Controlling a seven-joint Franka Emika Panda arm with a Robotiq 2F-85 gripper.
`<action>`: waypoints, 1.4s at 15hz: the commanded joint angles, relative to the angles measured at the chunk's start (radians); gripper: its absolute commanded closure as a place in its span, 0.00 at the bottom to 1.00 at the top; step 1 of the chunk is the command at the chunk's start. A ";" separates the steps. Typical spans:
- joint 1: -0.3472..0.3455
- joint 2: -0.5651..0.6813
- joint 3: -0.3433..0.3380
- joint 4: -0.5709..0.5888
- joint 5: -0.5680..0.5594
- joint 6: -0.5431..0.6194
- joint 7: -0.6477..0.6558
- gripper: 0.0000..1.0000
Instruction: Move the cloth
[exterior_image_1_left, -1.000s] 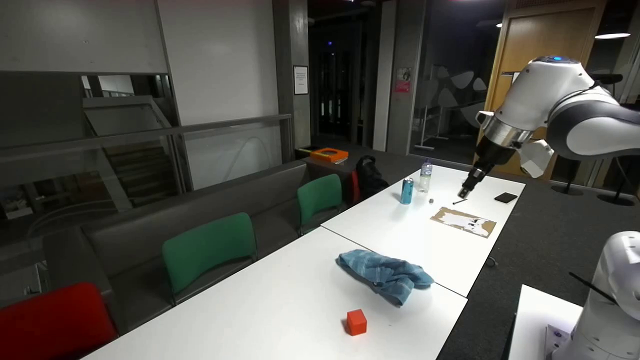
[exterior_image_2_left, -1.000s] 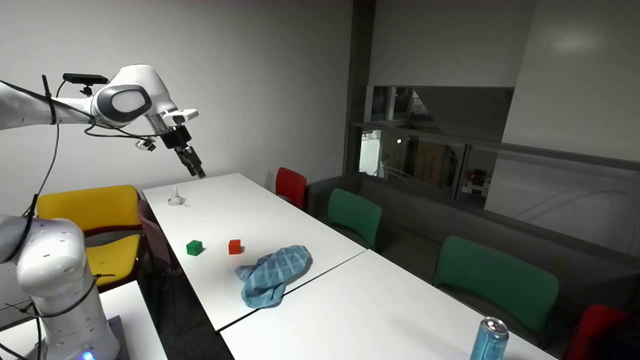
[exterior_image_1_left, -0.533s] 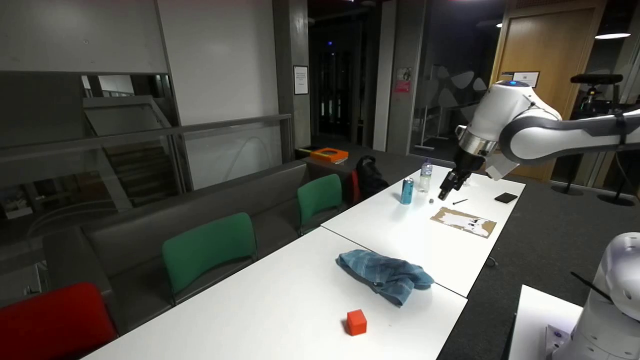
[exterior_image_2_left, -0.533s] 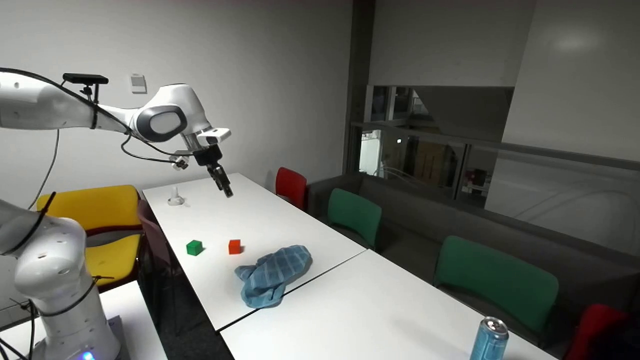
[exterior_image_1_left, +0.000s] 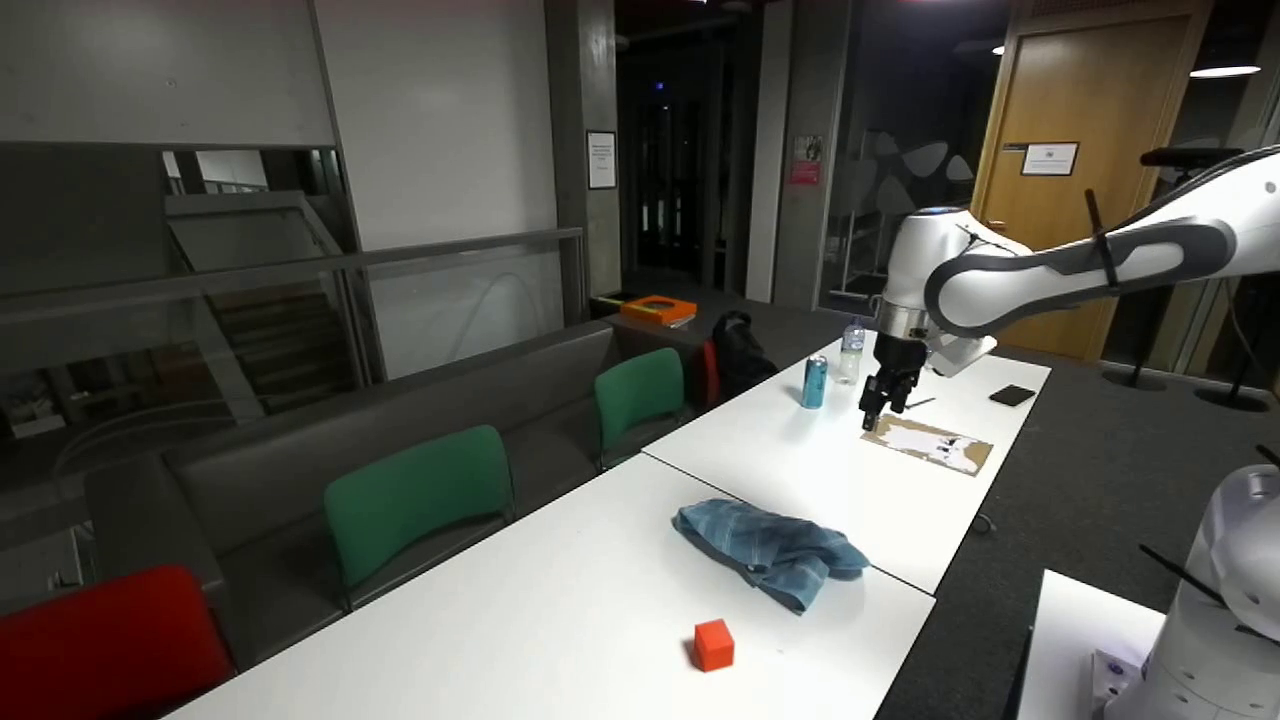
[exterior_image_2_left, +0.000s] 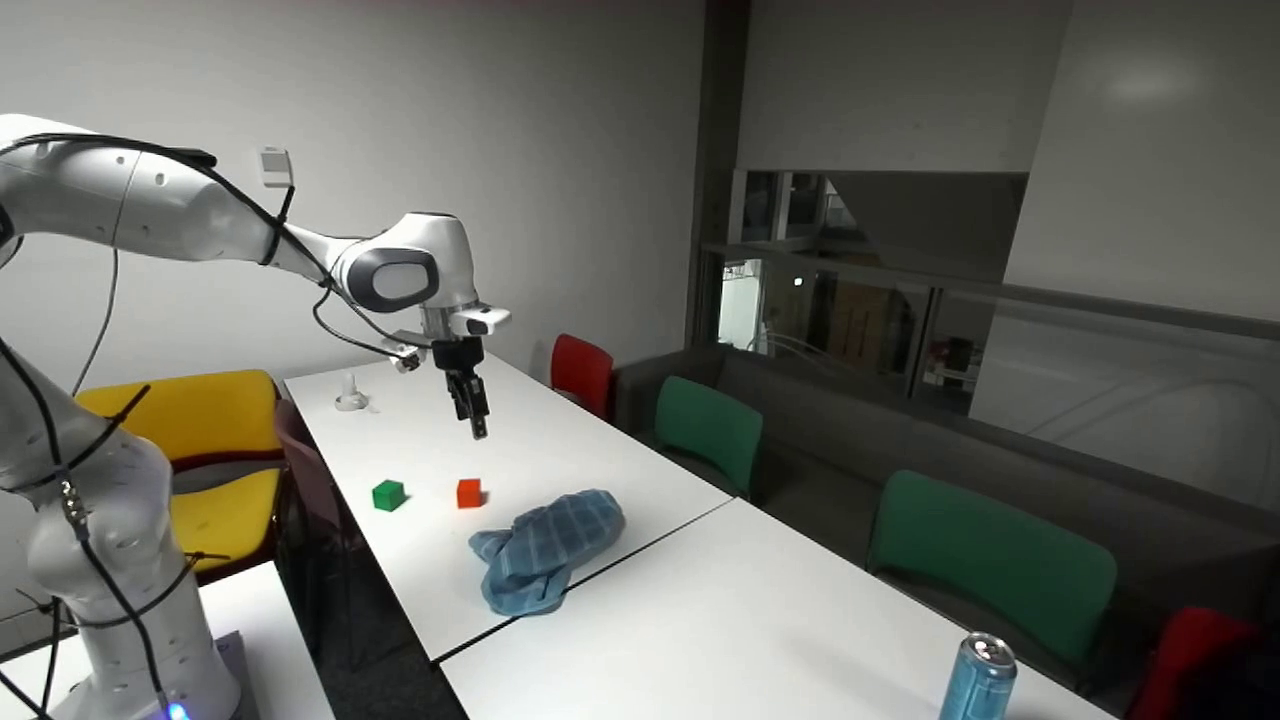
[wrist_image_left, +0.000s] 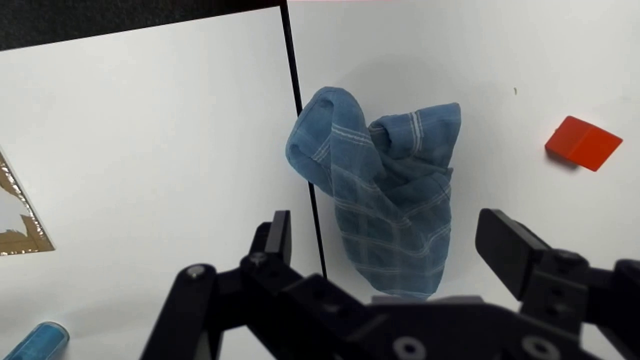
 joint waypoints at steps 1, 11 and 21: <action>0.000 0.000 0.001 0.004 0.001 -0.004 -0.001 0.00; 0.015 0.265 -0.077 0.109 -0.054 -0.063 -0.405 0.00; -0.006 0.472 -0.083 0.254 0.088 -0.130 -0.655 0.00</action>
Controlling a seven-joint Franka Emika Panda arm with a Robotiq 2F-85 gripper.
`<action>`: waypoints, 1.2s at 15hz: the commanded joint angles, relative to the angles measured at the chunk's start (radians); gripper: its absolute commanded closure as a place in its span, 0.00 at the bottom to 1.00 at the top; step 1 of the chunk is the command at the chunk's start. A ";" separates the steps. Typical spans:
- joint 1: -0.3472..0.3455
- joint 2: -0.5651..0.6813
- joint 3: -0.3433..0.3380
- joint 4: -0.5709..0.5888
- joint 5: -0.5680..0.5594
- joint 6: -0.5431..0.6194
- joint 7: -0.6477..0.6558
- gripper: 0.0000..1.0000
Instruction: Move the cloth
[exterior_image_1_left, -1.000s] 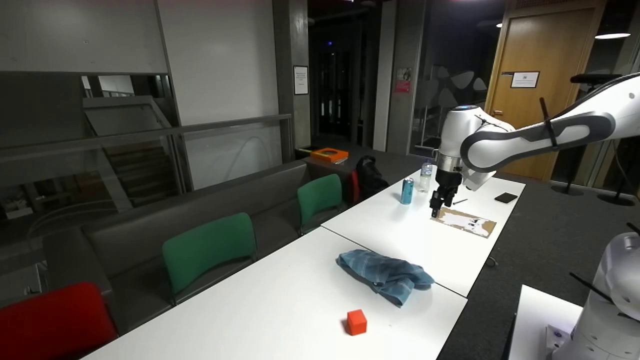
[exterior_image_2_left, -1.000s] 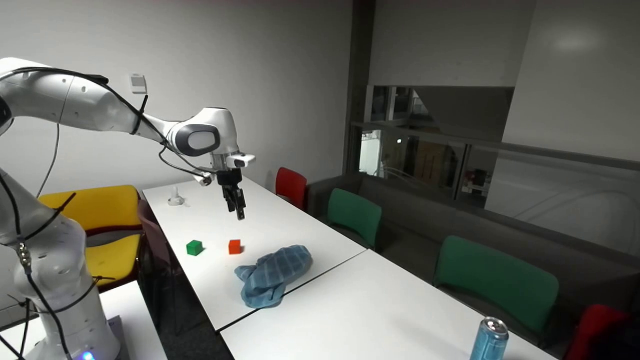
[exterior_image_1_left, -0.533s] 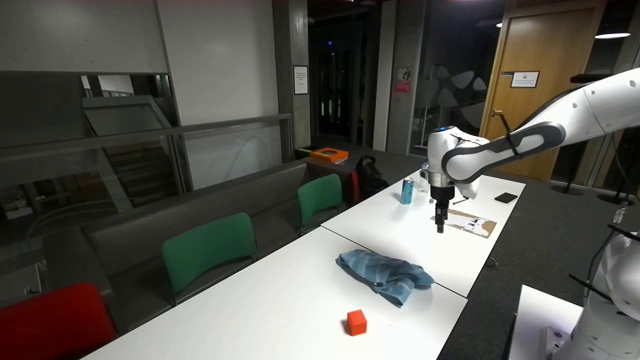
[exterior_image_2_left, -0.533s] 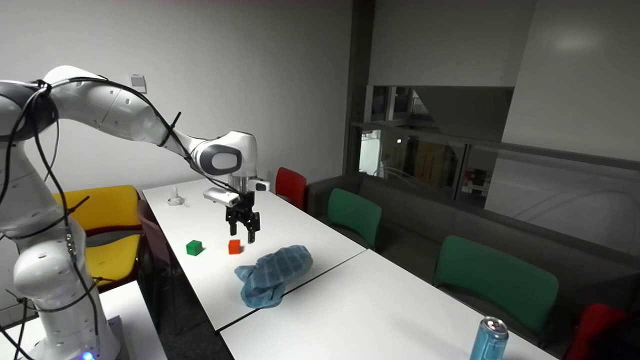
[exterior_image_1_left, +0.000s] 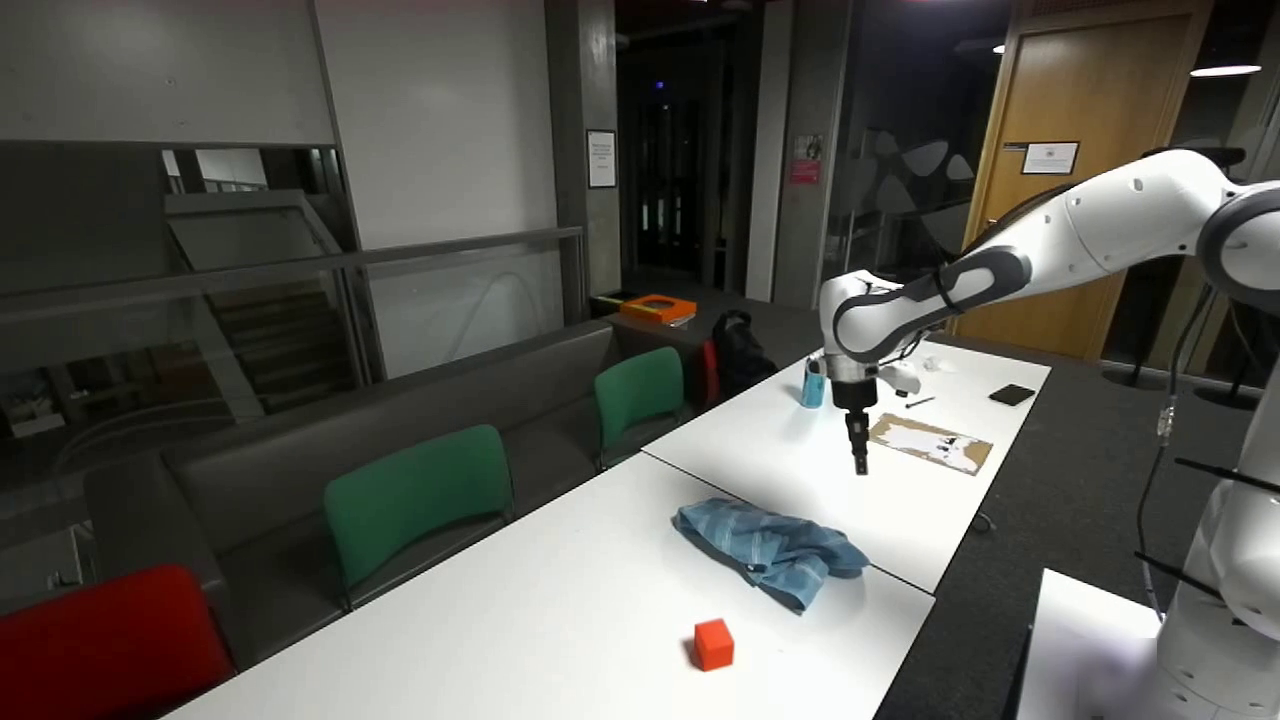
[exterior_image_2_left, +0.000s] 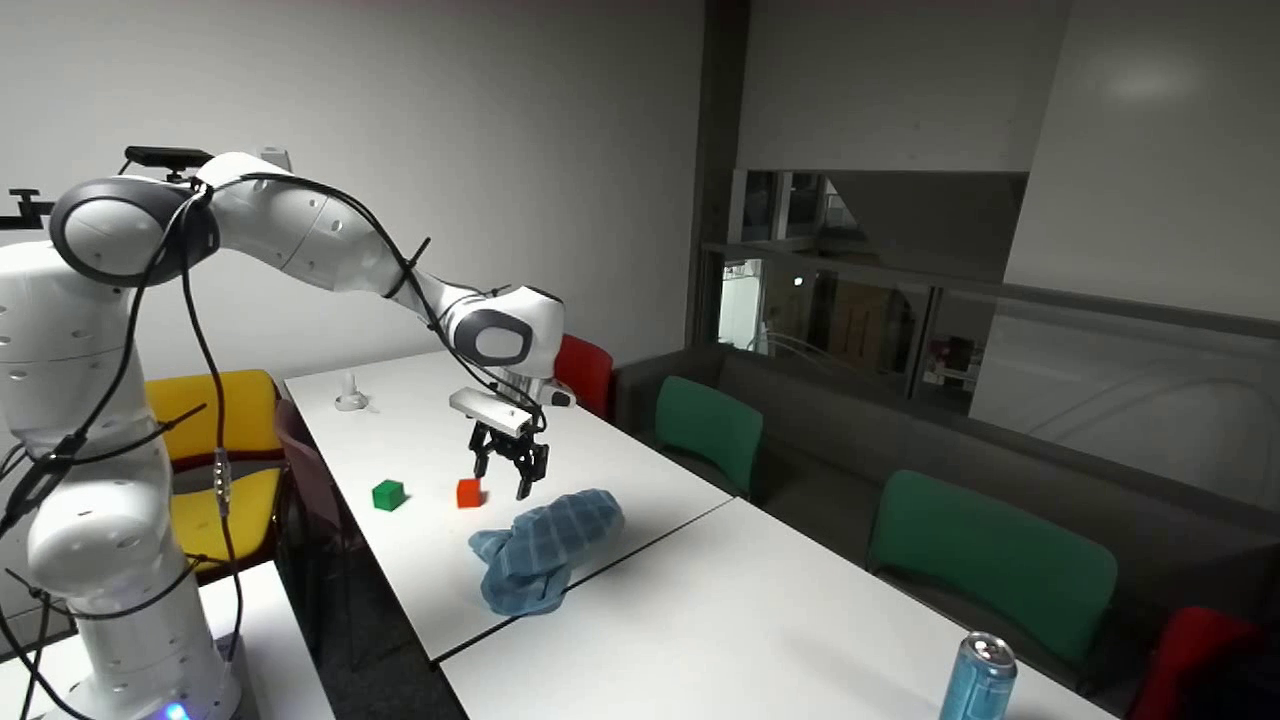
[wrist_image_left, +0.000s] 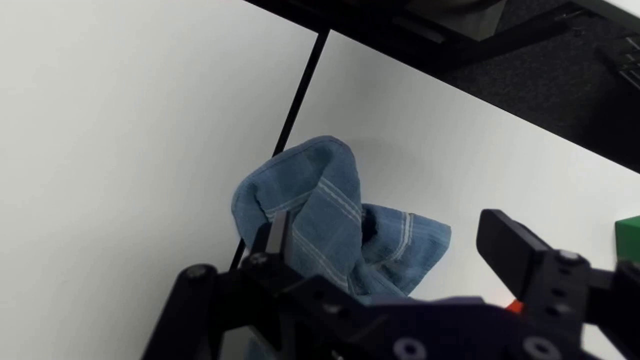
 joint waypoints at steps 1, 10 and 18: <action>-0.010 0.009 0.011 0.011 0.006 -0.006 -0.003 0.00; 0.040 0.064 0.100 -0.095 0.270 0.385 -0.048 0.00; 0.055 0.290 0.205 -0.102 0.207 0.634 -0.035 0.00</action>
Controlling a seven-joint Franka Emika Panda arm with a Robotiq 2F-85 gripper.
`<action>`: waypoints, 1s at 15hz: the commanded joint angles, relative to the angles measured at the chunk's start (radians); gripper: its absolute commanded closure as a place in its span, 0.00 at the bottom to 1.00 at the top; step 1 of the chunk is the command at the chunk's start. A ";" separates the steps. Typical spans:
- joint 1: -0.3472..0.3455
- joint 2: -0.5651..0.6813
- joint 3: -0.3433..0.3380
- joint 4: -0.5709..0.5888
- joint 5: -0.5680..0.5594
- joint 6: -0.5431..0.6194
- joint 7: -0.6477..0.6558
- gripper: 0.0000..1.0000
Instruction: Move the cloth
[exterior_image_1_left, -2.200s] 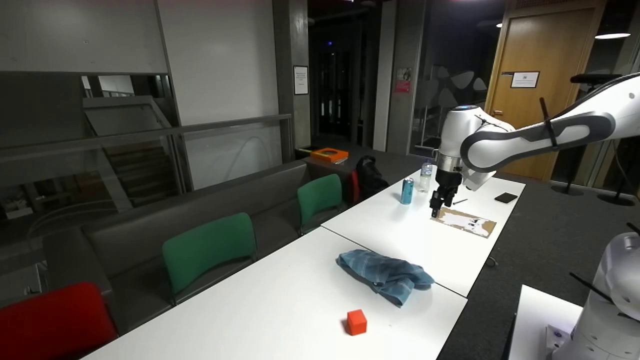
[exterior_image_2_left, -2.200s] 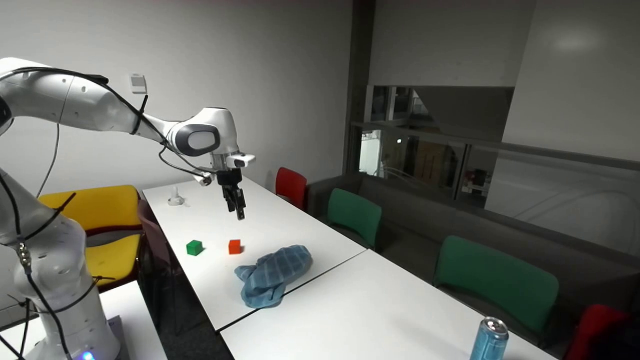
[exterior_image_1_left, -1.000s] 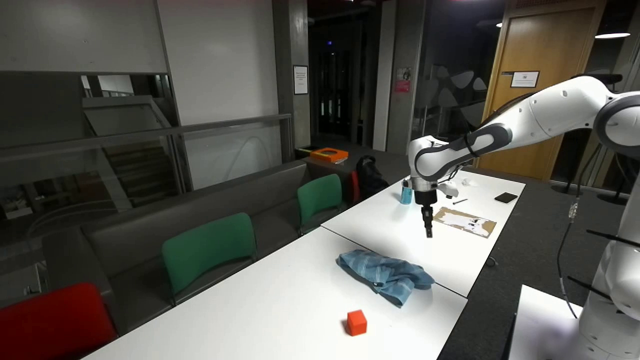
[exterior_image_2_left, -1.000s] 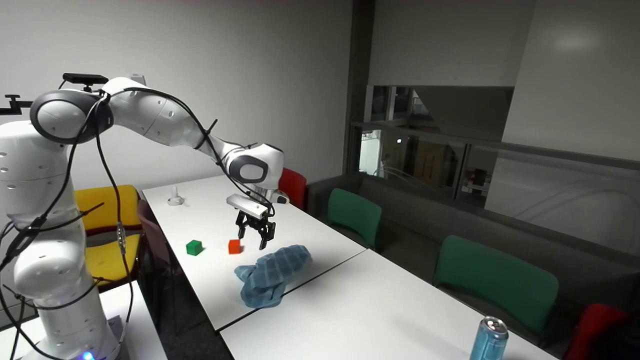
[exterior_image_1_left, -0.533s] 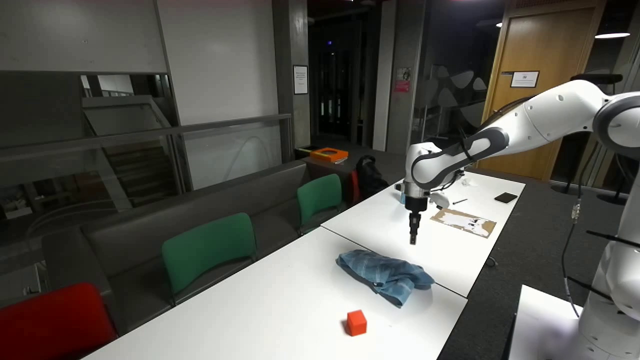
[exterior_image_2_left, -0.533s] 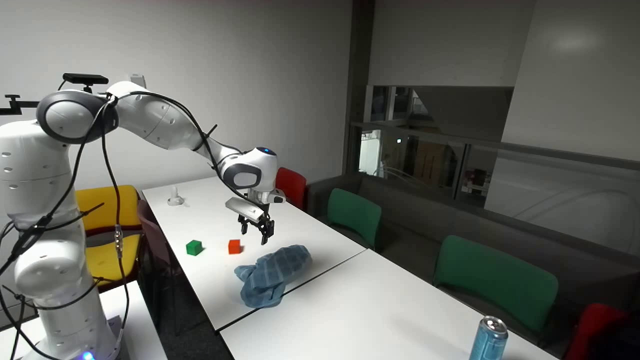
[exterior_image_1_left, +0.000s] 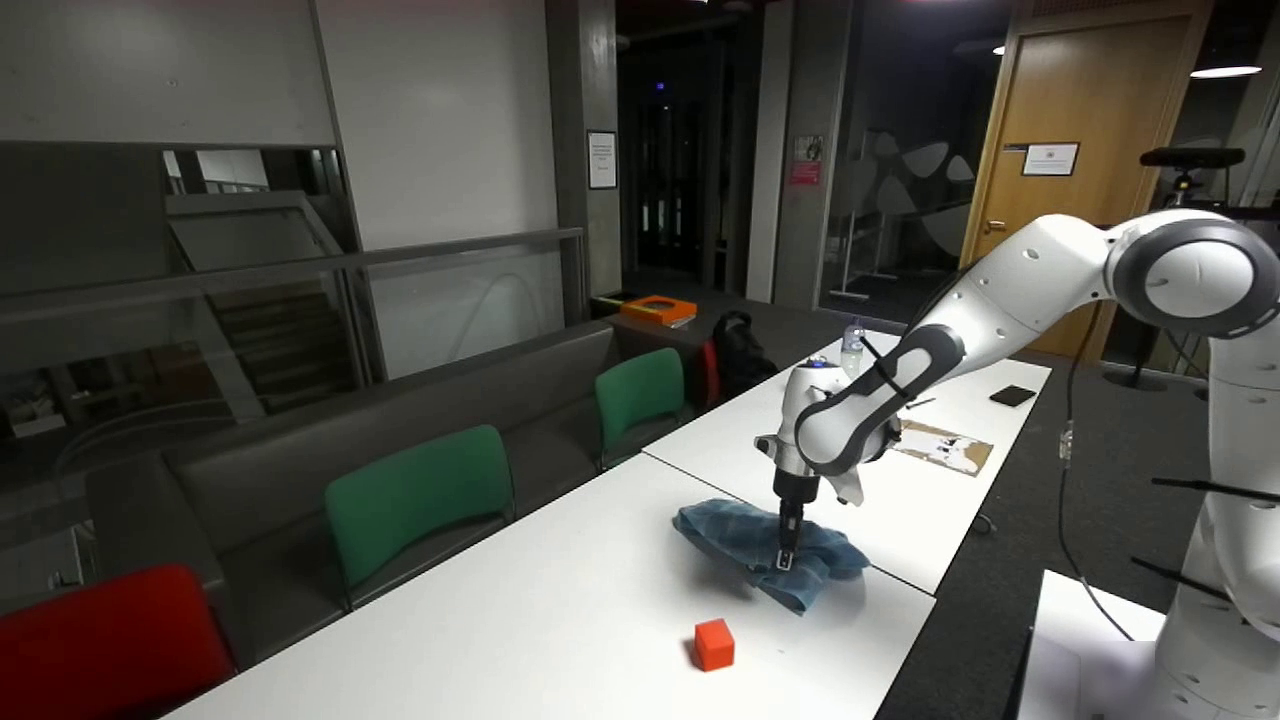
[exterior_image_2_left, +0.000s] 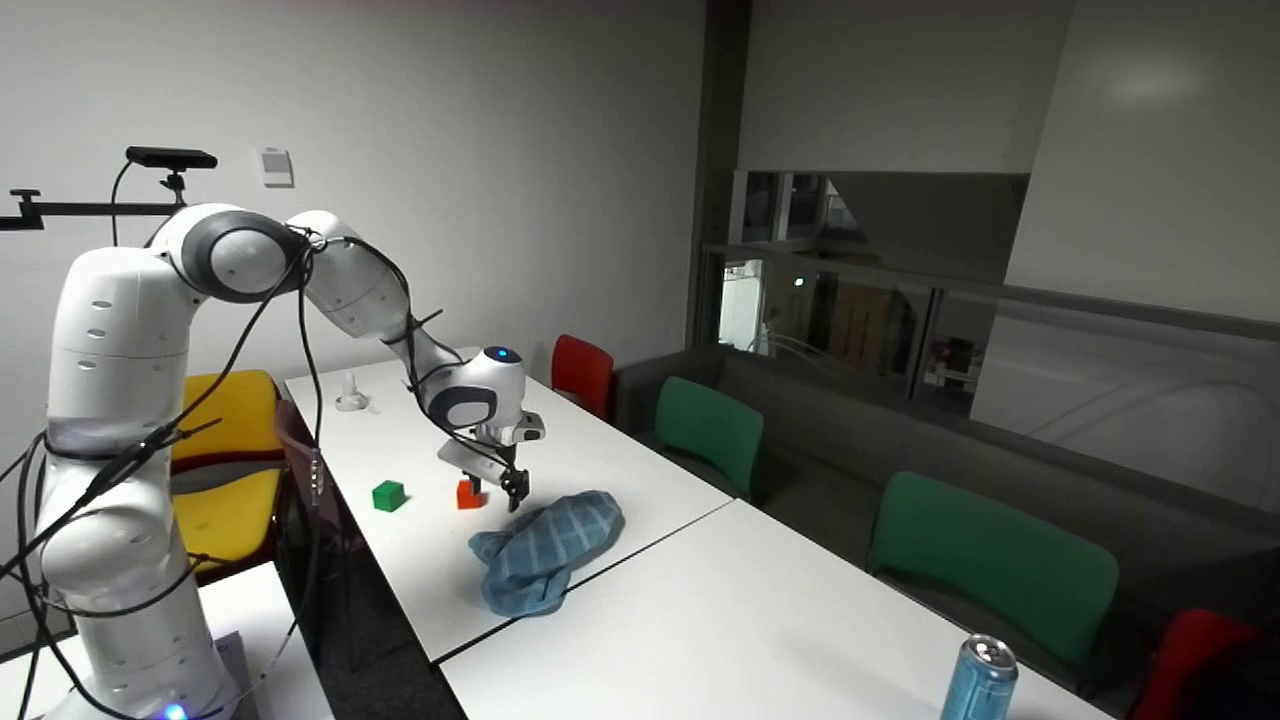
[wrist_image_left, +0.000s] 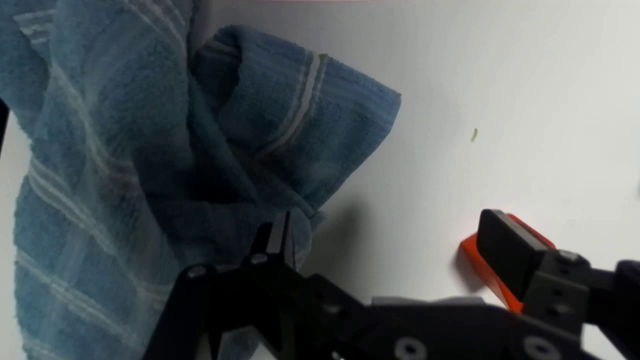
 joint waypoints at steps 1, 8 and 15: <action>-0.028 0.070 0.014 0.024 -0.078 0.021 0.003 0.00; -0.051 0.060 0.006 0.008 -0.206 -0.010 0.065 0.00; -0.061 -0.049 0.002 -0.074 -0.196 0.014 0.087 0.00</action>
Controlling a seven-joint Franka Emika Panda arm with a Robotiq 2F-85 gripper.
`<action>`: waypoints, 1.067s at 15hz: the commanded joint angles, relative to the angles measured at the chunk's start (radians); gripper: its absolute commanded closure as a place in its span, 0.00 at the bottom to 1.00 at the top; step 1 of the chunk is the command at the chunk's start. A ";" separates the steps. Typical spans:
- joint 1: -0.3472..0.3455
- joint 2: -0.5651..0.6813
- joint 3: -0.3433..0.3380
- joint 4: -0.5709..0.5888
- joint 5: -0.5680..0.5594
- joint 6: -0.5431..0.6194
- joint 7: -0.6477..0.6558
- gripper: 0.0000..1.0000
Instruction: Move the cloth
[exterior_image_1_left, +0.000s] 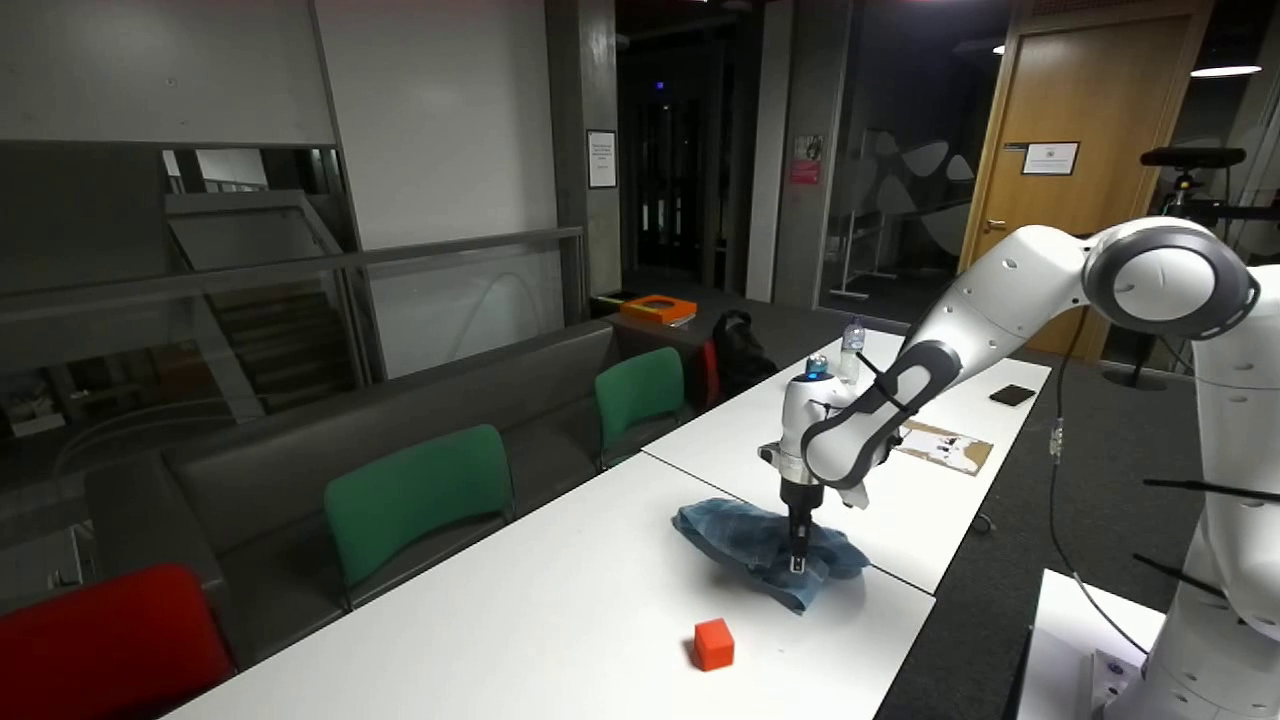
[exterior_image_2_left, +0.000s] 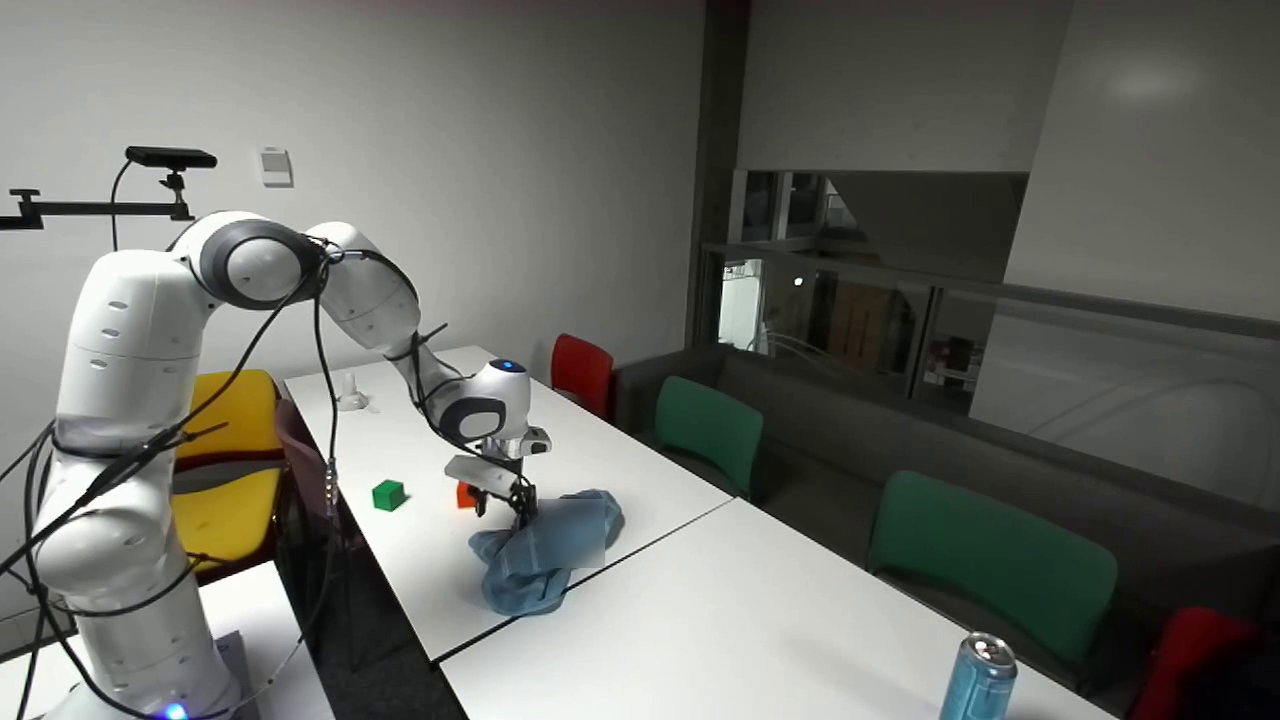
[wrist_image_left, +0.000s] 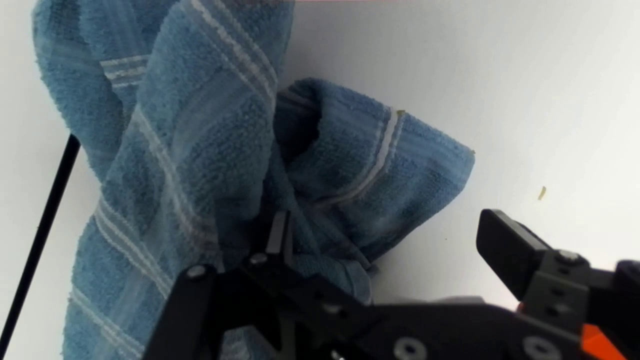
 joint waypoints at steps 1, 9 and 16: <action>-0.024 -0.117 0.006 -0.095 -0.007 0.012 0.028 0.00; -0.022 -0.206 -0.070 -0.192 -0.088 0.012 0.134 0.00; -0.043 -0.128 -0.088 -0.118 -0.082 0.029 0.080 0.00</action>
